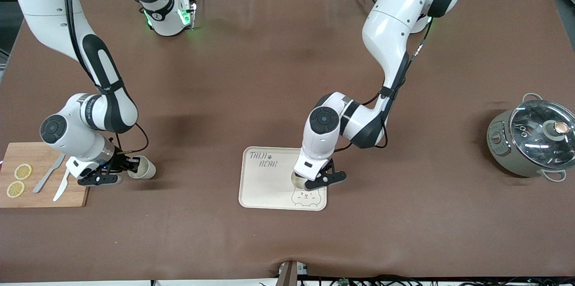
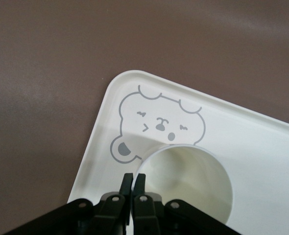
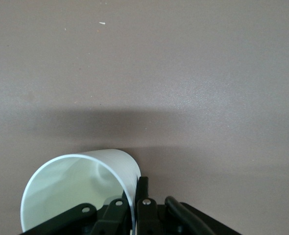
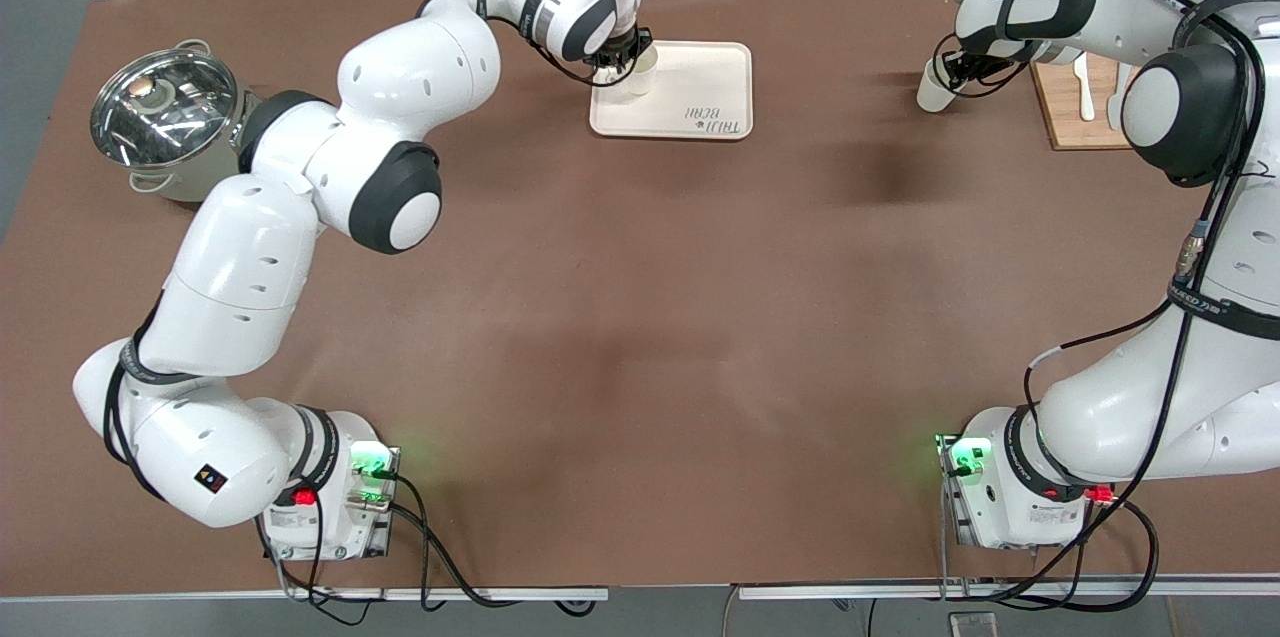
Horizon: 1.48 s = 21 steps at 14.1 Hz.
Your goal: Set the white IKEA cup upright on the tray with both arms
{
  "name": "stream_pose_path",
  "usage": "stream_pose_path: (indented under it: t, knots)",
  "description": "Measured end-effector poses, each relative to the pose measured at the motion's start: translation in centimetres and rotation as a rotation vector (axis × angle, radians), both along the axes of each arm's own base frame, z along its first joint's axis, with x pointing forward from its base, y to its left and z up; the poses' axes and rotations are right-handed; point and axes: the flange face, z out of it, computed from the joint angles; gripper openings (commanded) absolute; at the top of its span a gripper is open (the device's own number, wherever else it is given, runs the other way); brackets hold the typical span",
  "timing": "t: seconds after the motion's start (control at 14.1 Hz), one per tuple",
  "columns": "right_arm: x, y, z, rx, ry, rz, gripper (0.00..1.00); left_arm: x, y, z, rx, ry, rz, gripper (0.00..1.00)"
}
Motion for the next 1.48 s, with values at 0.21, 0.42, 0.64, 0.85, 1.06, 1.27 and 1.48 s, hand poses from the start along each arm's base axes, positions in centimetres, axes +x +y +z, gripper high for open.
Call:
stream_pose_path:
  t: [0.21,0.42,0.64,0.85,1.06,1.27,1.48]
  knots:
    - [0.1,0.1,0.1,0.003,-0.001,-0.002,0.0,0.0,-0.1,-0.3,0.0,-0.005,-0.001,0.75]
    - [0.7,0.4,1.1,0.014,0.025,0.005,0.0,0.0,0.0,-1.0,0.0,-0.008,-0.001,0.78]
    - [1.7,0.8,4.0,0.032,0.058,0.018,0.0,0.1,0.1,-1.2,0.001,-0.01,0.0,0.78]
    - [2.0,2.5,7.7,0.052,0.068,0.016,0.0,0.2,0.3,-1.1,0.003,-0.013,0.002,0.78]
    - [2.0,7.2,11.2,0.07,0.091,-0.036,0.0,0.2,0.2,-1.1,0.002,-0.014,0.001,0.78]
    - [2.1,12.9,15.1,0.084,0.123,-0.101,0.0,0.3,-0.1,-0.2,0.001,-0.017,0.0,0.78]
    - [1.9,17.5,16.8,0.093,0.119,-0.173,0.0,0.0,-0.5,2.3,0.015,0.003,0.0,0.78]
